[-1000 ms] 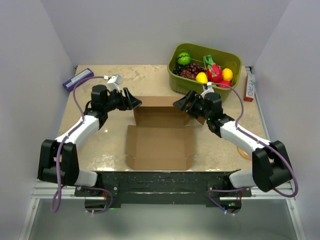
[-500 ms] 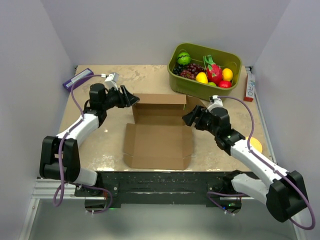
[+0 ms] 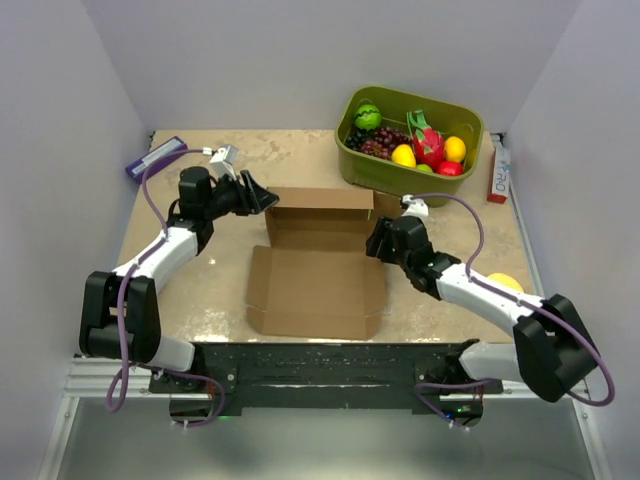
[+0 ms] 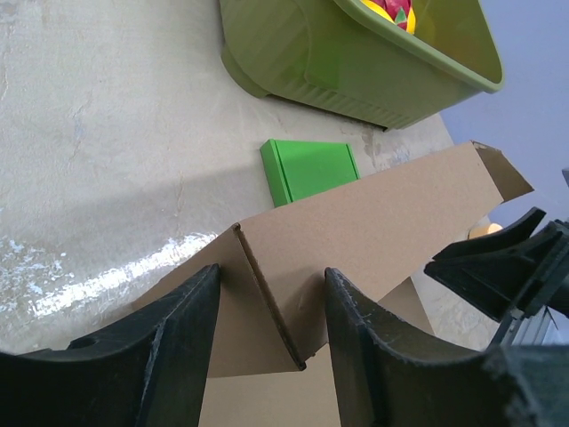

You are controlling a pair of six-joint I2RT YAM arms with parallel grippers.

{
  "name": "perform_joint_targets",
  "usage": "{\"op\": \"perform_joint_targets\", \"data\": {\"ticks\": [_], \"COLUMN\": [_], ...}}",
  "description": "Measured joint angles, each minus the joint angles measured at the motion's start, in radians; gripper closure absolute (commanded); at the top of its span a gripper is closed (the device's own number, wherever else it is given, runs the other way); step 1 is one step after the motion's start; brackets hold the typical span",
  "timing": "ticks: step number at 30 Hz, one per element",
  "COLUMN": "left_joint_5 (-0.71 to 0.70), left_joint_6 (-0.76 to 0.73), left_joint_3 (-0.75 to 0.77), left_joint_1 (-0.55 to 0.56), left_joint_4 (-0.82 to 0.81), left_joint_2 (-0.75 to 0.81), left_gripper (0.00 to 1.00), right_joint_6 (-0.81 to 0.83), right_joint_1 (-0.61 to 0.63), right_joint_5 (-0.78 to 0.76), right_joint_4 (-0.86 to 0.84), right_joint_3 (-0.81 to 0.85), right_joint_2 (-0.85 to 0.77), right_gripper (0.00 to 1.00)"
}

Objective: Fold the paper box

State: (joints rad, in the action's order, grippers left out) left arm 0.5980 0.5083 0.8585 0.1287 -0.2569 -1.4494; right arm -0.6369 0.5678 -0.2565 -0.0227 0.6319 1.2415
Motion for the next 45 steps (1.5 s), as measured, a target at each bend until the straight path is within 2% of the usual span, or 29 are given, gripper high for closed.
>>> {"op": "perform_joint_targets", "data": {"ticks": [7,12,17,26,37,45], "left_joint_5": [0.001,0.002,0.003,0.002,0.005,-0.008], "left_joint_6": [0.001,0.001,0.001,0.001,0.002,0.001], "left_joint_3": [0.0,0.0,0.0,0.0,0.0,0.0], "left_joint_1": [0.0,0.0,-0.001,-0.003,-0.004,-0.016], "left_joint_4": [0.0,0.0,-0.001,-0.004,-0.018,-0.019], "left_joint_2": [0.0,0.0,0.0,0.0,-0.008,-0.009], "left_gripper": [0.46,0.47,0.47,0.47,0.48,0.48], "right_joint_6": [-0.002,0.014,0.047,0.093,0.113,0.09], "right_joint_1": [0.001,0.001,0.003,0.029,0.12,0.126], "right_joint_5": [-0.093,-0.098,-0.092,-0.092,-0.125,-0.172], "right_joint_4": [-0.066,-0.126,-0.19,-0.292,-0.307,-0.336], "right_joint_3": [0.039,0.048,0.056,0.064,0.108,0.176], "right_joint_2": [0.137,0.213,0.257,0.331,0.398,0.486], "right_gripper": [0.47,0.55,0.57,0.6,0.57,0.55]}}
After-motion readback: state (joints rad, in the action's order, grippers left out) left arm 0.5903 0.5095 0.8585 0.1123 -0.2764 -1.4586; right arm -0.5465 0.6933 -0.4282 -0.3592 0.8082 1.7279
